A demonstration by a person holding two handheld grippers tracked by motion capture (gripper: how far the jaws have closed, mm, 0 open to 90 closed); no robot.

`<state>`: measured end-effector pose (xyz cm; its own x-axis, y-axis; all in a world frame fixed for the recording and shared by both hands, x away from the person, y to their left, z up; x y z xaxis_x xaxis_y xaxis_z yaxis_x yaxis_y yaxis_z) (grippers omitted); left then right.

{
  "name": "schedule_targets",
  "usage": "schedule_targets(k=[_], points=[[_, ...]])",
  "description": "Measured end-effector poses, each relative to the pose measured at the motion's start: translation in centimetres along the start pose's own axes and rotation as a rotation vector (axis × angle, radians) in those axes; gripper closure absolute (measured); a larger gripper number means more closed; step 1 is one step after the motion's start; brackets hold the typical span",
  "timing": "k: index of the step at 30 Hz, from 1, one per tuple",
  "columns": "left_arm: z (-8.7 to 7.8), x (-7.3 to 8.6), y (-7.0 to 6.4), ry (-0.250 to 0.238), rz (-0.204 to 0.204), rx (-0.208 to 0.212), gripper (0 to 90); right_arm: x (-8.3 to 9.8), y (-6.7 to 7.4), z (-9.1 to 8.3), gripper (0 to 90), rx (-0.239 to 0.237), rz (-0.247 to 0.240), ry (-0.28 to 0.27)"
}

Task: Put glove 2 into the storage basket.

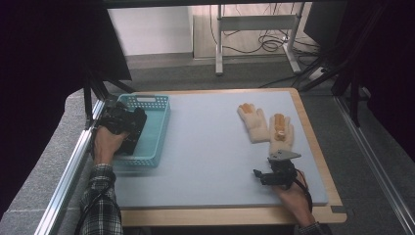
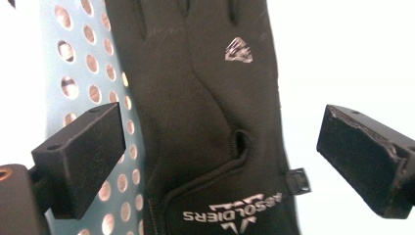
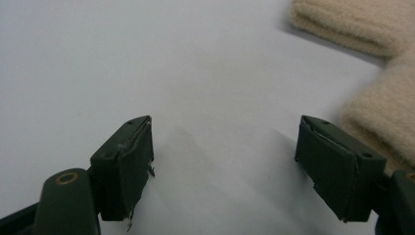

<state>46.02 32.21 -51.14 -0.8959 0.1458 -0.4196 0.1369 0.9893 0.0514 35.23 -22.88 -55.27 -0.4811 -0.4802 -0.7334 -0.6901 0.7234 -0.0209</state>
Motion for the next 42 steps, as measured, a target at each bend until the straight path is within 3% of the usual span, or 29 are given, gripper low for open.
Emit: schedule_targets(k=[3, 5, 10, 19, 24, 32, 39, 42], points=[[-0.8, 0.1, -0.2, -0.044, 0.006, 0.039, 4.1, 0.0, 0.0, 0.0, 21.3, 0.000, 0.000, 0.000], [-1.3, 0.2, -0.7, -0.074, 0.032, 0.061, 3.4, 0.0, 0.0, 0.0, 21.3, 0.000, -0.001, 0.000], [-2.4, 0.1, -2.0, -0.125, 0.093, 0.065, 2.5, 0.0, 0.0, 0.0, 21.4, 0.000, -0.001, 0.000], [-4.9, -0.2, -4.8, -0.238, 0.161, 0.141, 1.9, 0.0, 0.0, 0.0, 21.3, 0.000, -0.001, 0.001], [-5.7, -0.2, -7.3, -0.284, 0.205, 0.192, 1.3, 0.0, 0.0, 0.0, 21.3, 0.000, -0.001, 0.001], [-6.8, 0.4, -11.9, -0.326, 0.310, 0.243, 0.6, 0.0, 0.0, 0.0, 21.4, 0.000, 0.000, 0.001], [-7.0, 2.8, -16.4, -0.383, 0.374, 0.336, 0.4, 0.0, 0.0, 0.0, 21.4, -0.001, 0.000, 0.001], [-6.7, 3.9, -17.7, -0.395, 0.397, 0.355, 0.4, 0.0, 0.0, 0.0, 21.3, 0.000, -0.003, 0.000]])
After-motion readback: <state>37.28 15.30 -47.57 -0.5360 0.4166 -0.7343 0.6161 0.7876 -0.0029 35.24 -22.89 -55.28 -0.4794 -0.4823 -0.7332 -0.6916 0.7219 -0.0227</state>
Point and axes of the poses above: each handheld gripper's, and its own axes: z roughly forward along the jaws, x roughly out of its underside, y roughly to its left, the point moved 3 cm from there along z, roughly forward along the jaws, and after that the axes turned 2 degrees about -x, right-handed, at the moved point
